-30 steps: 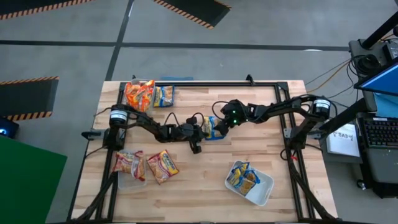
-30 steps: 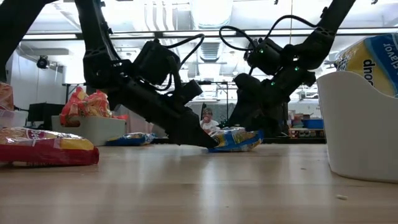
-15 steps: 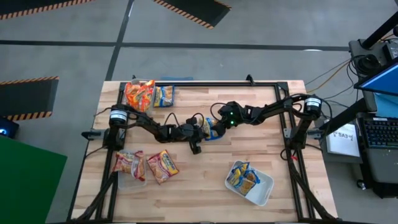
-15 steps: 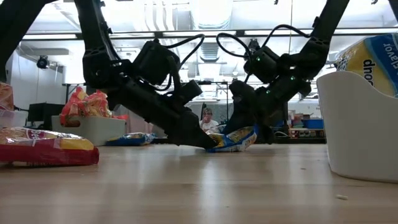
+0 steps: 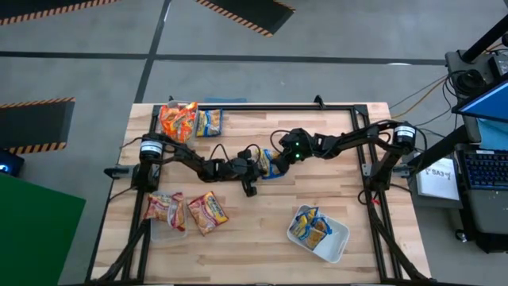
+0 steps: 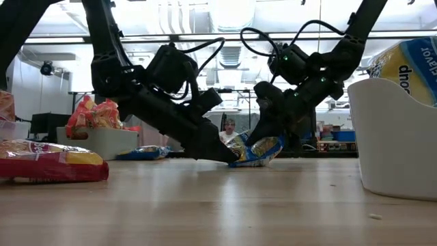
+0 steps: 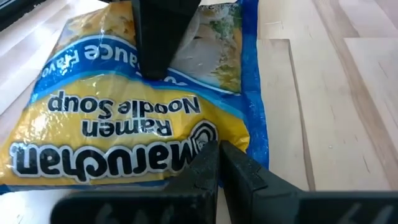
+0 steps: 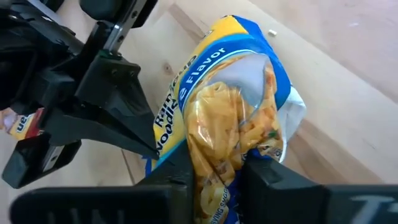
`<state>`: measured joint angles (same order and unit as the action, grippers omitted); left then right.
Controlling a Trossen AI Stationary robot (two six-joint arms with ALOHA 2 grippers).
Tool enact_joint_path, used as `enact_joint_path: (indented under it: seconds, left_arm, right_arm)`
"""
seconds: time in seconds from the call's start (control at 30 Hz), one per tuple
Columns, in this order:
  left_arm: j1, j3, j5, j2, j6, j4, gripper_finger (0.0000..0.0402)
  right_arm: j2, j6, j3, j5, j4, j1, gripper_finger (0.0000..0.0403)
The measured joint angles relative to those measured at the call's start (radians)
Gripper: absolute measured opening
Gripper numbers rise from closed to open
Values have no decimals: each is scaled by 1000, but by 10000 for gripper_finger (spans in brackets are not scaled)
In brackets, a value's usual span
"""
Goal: Sort Maruchan noodles
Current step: Put the blue noodle pack into the white bin
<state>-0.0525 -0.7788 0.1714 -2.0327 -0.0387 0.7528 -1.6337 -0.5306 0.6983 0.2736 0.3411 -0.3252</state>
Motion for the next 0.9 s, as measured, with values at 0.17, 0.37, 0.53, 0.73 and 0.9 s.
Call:
enact_joint_path:
  seconds: [0.17, 0.37, 0.53, 0.73, 0.9]
  left_arm:
    - [0, 0, 0, 2, 4, 0, 0]
    - [1, 4, 1, 58, 4, -81, 0]
    - [1, 5, 4, 180, -12, -220, 0]
    - [1, 9, 4, 318, -35, -350, 0]
    - [6, 16, 4, 421, -46, -416, 0]
  right_arm:
    - [2, 9, 0, 16, 3, 0, 36]
    - [14, 35, 0, 48, 7, 0, 30]
    - [68, 74, 0, 53, 4, 0, 24]
    - [162, 90, 0, 52, -3, 0, 17]
    - [269, 114, 0, 51, -72, 0, 16]
